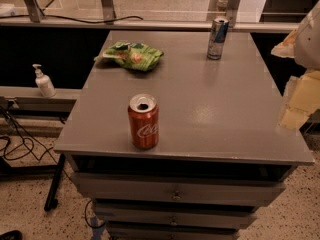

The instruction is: Pick green rice chip bag

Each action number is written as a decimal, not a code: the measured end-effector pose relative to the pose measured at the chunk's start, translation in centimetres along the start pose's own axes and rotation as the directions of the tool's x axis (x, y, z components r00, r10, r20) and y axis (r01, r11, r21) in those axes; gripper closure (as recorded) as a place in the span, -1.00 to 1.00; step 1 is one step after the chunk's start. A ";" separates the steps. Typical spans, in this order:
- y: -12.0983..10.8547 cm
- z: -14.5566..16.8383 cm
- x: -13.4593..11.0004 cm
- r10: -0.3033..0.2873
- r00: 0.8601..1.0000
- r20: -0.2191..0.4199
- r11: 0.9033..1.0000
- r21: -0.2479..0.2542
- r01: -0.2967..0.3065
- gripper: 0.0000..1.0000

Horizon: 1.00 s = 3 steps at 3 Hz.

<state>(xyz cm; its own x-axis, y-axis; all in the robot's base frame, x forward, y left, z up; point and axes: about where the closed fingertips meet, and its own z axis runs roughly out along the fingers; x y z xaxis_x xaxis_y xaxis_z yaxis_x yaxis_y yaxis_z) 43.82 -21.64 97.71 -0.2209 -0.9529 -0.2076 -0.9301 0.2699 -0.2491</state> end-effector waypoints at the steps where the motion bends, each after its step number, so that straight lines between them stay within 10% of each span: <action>1: 0.0 0.0 0.0 0.000 1.000 0.000 1.000 0.000 0.000 -1.00; 3: -2.0 3.0 -4.8 -0.053 0.987 0.154 0.996 0.072 0.043 -1.00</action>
Offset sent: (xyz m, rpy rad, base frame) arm 0.0270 0.0316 -0.0106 0.1048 -0.0997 0.0379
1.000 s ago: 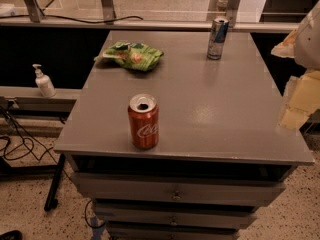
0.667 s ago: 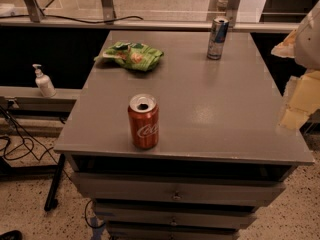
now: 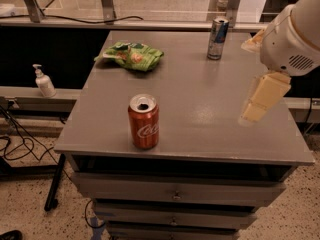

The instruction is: Pick green rice chip bag

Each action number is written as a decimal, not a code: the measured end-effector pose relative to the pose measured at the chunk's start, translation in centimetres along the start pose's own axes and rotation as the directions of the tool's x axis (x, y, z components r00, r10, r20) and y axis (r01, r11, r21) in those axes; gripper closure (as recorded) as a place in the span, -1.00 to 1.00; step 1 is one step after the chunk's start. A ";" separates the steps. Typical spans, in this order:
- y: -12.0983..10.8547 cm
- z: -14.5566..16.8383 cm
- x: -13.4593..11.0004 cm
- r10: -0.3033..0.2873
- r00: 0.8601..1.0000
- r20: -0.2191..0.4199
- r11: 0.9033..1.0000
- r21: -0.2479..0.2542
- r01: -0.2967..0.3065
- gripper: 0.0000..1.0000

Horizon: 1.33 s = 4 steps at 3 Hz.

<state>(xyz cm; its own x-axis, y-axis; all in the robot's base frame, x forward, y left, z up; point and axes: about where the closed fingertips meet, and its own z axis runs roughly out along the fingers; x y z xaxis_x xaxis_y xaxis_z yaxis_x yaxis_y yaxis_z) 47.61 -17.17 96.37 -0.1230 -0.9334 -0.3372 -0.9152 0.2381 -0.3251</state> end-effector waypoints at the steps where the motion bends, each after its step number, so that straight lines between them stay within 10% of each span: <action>1: -2.7 3.3 -4.5 -0.025 0.991 0.129 0.999 0.039 0.021 -1.00; 2: -5.0 6.5 -9.6 -0.024 0.966 0.258 0.999 0.052 0.010 -1.00; 4: -7.0 8.6 -12.0 -0.041 0.954 0.298 0.996 0.086 0.015 -1.00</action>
Offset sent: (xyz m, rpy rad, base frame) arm 0.1227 0.1494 -0.0135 0.3636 -0.1402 0.1198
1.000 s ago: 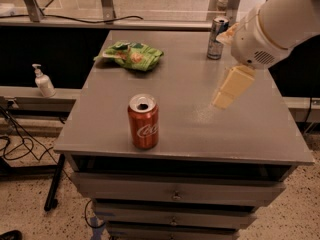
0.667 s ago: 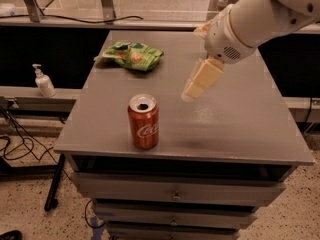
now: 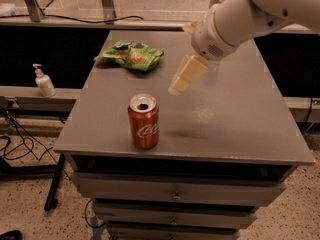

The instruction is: Pick green rice chip bag

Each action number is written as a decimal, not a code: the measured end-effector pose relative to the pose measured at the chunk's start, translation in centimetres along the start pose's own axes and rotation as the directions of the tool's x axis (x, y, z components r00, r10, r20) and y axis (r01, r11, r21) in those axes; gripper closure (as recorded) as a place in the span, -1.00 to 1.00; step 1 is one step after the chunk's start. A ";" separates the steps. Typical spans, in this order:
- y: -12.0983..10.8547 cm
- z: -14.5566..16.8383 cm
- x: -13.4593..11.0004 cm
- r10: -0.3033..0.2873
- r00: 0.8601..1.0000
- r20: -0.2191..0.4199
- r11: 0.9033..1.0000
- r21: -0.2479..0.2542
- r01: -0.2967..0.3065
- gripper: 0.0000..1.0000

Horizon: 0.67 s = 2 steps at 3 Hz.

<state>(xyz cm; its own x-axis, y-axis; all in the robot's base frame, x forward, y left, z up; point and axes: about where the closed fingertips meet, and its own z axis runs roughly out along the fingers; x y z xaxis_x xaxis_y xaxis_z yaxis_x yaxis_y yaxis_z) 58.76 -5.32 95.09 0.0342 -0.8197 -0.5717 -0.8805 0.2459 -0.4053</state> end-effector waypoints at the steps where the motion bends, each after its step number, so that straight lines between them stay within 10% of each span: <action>1: -2.7 4.6 -2.0 0.003 0.998 0.061 1.000 0.019 -0.004 -1.00; 2: -4.8 8.5 -3.6 0.045 0.992 0.117 0.998 0.031 -0.049 -1.00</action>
Offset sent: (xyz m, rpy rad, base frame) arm 0.1262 0.0911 -0.0298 0.2138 -0.0374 -0.0385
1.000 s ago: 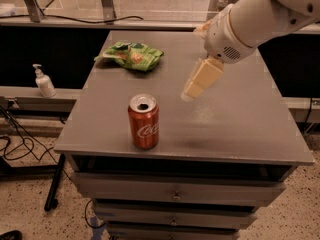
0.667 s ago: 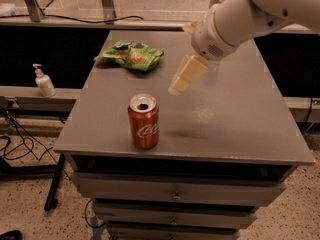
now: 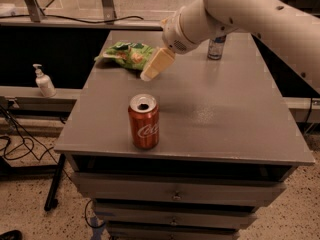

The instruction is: Pick green rice chip bag

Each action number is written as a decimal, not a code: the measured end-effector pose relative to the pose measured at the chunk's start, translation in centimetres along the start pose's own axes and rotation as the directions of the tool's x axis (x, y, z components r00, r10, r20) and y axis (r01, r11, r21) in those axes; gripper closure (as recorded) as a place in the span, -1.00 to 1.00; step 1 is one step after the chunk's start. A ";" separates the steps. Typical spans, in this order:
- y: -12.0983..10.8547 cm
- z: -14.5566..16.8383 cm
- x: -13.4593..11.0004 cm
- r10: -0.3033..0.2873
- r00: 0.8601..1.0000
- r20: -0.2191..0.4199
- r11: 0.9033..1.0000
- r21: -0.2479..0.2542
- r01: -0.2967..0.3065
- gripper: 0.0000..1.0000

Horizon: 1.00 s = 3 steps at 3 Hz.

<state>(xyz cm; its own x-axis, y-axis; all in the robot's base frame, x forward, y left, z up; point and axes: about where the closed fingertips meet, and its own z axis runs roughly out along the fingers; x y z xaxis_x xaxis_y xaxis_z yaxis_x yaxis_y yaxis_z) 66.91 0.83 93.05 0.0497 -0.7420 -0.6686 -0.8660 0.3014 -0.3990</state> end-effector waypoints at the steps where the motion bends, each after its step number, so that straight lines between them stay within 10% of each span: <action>1: -0.8 3.5 -1.6 0.072 0.997 0.039 0.997 0.021 -0.073 -1.00; 3: -1.8 9.9 -1.5 0.128 0.989 0.074 0.983 0.122 -0.137 -1.00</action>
Offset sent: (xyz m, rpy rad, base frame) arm 0.0719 0.0844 -0.0475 0.1846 -0.0311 -0.1694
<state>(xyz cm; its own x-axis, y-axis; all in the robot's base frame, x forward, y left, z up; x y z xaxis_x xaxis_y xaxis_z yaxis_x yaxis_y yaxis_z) 73.33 7.31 88.58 -0.0247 -0.6506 -0.7590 -0.7975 0.4707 -0.3775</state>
